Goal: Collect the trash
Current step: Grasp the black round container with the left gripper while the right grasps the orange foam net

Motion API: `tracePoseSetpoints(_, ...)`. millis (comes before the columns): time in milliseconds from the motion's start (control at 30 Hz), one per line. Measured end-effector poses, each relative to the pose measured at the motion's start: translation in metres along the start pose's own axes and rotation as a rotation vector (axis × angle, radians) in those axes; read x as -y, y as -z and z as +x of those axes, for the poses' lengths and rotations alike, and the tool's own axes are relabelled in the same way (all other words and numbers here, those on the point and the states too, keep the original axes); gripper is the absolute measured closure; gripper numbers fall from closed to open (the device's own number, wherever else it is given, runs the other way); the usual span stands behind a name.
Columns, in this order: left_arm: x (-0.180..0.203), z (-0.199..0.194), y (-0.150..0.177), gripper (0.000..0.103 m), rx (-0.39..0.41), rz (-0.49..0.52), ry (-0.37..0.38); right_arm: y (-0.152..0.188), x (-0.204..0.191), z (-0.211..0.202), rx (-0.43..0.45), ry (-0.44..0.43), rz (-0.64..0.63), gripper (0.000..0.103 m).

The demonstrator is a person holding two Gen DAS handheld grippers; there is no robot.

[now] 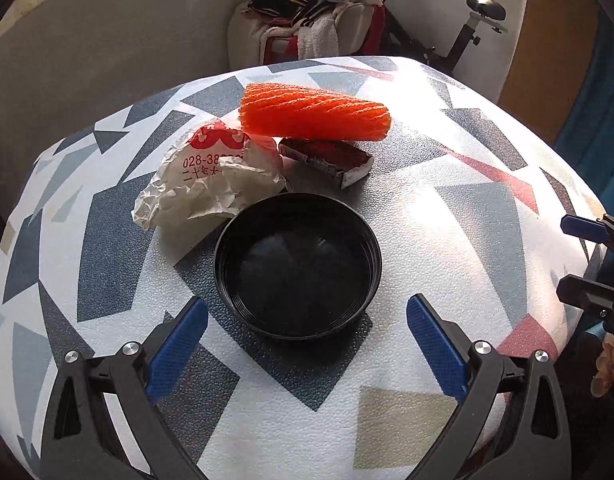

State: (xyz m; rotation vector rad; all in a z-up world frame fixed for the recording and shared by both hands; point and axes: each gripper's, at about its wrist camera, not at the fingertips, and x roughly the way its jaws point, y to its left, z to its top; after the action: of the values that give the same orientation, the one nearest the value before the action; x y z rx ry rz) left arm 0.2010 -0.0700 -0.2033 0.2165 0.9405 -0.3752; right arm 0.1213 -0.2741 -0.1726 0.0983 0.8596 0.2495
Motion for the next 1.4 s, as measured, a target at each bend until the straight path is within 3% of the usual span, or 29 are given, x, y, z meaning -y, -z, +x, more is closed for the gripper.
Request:
tracePoseSetpoints(300, -0.01, 0.032, -0.017, 0.006, -0.061, -0.042, -0.019, -0.002, 0.007, 0.006, -0.006, 0.003, 0.013, 0.006)
tracePoseSetpoints(333, -0.01, 0.031, -0.017, 0.006, -0.048, -0.044, -0.021, -0.001, 0.007, 0.007, -0.009, 0.005, 0.011, 0.006)
tracePoseSetpoints(367, -0.011, 0.029, -0.016, 0.013, -0.04, -0.045, -0.024, -0.001, 0.006, 0.008, -0.012, 0.004, 0.009, 0.006)
tracePoseSetpoints(567, -0.01, 0.005, -0.007, 0.012, 0.02, -0.074, 0.02, -0.014, 0.001, 0.013, -0.025, 0.001, -0.03, 0.006)
tracePoseSetpoints(767, -0.016, -0.036, 0.002, 0.012, 0.112, -0.161, 0.08, -0.06, -0.026, 0.019, 0.025, 0.001, -0.179, 0.006)
tracePoseSetpoints(833, -0.021, -0.047, 0.005, 0.012, 0.155, -0.167, 0.106, -0.079, -0.039, 0.023, 0.054, -0.017, -0.234, 0.013)
tracePoseSetpoints(967, -0.031, -0.056, 0.01, 0.012, 0.161, -0.152, 0.074, -0.111, -0.062, 0.046, 0.095, -0.016, -0.346, 0.026)
tracePoseSetpoints(1067, -0.043, -0.062, 0.016, 0.012, 0.17, -0.17, 0.064, -0.132, -0.074, 0.073, 0.072, -0.004, -0.389, 0.037)
tracePoseSetpoints(1367, -0.068, -0.067, 0.037, 0.012, 0.16, -0.207, 0.052, -0.16, -0.092, 0.138, -0.024, -0.014, -0.357, 0.037)
tracePoseSetpoints(1400, -0.07, -0.066, 0.038, 0.012, 0.158, -0.212, 0.053, -0.159, -0.093, 0.143, -0.043, -0.014, -0.357, 0.041)
